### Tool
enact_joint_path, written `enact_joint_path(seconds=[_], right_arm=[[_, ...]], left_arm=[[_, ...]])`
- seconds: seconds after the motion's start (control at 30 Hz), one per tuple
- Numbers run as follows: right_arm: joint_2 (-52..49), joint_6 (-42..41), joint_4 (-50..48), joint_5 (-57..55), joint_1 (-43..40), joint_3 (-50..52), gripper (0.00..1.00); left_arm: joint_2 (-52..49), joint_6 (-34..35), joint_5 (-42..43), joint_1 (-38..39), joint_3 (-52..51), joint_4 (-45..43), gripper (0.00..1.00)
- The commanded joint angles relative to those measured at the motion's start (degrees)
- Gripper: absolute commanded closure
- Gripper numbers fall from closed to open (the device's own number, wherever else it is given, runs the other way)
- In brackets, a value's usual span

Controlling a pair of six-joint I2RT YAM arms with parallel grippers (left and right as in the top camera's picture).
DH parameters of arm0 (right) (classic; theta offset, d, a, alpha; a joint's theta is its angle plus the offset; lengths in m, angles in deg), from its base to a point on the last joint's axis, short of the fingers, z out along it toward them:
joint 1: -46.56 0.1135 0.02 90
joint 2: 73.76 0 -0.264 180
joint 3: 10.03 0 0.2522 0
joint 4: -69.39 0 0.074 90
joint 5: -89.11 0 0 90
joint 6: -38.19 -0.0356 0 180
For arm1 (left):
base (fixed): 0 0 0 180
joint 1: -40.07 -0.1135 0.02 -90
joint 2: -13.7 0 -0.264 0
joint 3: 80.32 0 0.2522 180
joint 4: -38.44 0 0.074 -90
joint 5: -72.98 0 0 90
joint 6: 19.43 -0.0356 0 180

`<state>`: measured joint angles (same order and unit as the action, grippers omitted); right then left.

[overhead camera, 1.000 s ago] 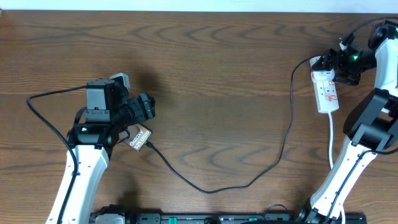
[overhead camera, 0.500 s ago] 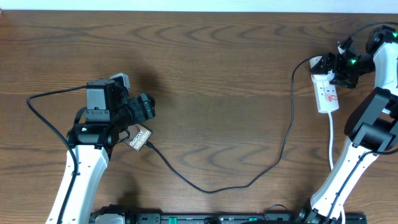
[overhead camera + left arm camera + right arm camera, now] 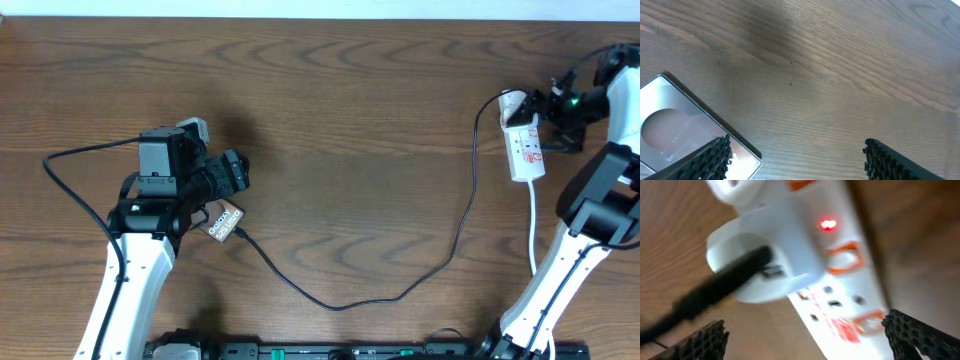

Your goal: Plug charger to phone and switch on socket

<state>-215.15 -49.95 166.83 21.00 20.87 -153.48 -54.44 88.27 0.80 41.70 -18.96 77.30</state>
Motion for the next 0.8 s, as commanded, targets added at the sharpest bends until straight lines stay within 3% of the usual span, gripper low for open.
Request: enact_joint_path(seconds=[0.0,0.5,0.77], right_arm=[[2.51,-3.61,1.05,-2.34,-1.53,-3.15,0.01],[28.2,-12.85,7.67,-7.41,-0.85,-3.67,0.01],[36.72,-12.98,7.87,-7.41,-0.48,-3.67,0.01]], left_arm=[[-0.35,-1.18,-0.59,0.11,1.66,0.07,0.16],[-0.35,-1.18,-1.03,0.11,1.66,0.63,0.16],[-0.35,-1.16,-0.98,0.11,1.66,2.27,0.16]])
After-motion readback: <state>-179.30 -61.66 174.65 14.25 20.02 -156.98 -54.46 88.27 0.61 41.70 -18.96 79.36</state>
